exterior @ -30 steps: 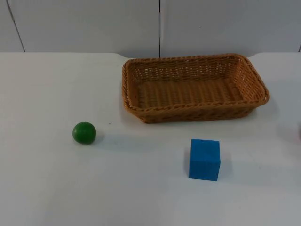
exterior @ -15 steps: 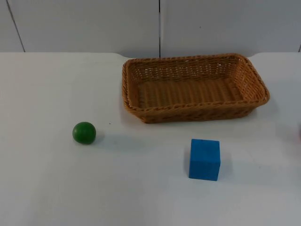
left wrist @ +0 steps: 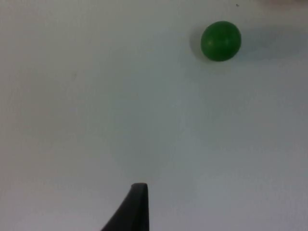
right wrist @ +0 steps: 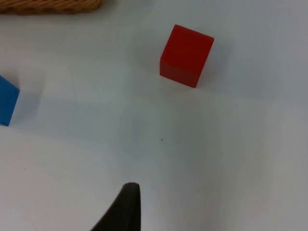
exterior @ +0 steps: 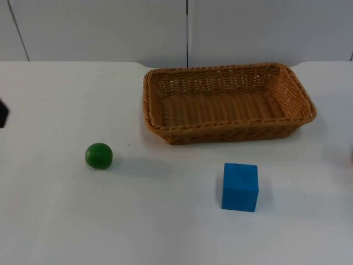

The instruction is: Place all geometric objects except the red cube into the basket.

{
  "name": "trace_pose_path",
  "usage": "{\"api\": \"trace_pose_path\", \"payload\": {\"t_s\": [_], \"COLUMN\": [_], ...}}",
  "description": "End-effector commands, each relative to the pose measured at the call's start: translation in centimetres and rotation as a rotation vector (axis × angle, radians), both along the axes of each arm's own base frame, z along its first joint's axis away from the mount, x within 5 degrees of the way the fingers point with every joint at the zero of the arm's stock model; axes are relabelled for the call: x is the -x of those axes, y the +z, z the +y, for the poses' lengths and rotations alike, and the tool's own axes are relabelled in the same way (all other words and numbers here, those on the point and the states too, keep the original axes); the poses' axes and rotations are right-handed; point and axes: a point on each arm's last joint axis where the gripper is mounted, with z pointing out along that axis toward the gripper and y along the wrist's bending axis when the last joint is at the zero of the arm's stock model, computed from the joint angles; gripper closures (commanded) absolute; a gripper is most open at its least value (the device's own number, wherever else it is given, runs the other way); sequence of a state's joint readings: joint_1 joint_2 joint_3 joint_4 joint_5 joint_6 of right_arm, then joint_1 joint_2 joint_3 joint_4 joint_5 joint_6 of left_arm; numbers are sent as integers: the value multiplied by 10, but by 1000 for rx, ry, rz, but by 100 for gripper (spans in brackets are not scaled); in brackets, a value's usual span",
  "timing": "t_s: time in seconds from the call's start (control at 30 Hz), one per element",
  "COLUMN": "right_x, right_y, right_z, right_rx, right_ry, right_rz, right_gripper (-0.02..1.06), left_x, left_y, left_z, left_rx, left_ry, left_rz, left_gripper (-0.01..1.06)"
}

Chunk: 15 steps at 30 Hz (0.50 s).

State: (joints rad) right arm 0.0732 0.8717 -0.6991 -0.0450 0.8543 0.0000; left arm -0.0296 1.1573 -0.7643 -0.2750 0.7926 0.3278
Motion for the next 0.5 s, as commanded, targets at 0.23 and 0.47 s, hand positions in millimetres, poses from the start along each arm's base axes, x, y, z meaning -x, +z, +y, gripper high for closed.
{"api": "trace_pose_path", "payload": {"t_s": [0.23,0.47], "right_x": [-1,-1], "right_y": [3,3], "right_z": [-1,-1], "right_rx": [-1,-1], "right_ry": [-7,-7], "right_rz": [-23,-23], "right_gripper": [-1,-1], "left_x": [-96,-144], "left_y": [-52,-92], "left_z": [-40,-64], "left_rx": [-83,-110], "left_ry": [-150,-208], "left_rz": [142,206], "left_gripper": [0,0]}}
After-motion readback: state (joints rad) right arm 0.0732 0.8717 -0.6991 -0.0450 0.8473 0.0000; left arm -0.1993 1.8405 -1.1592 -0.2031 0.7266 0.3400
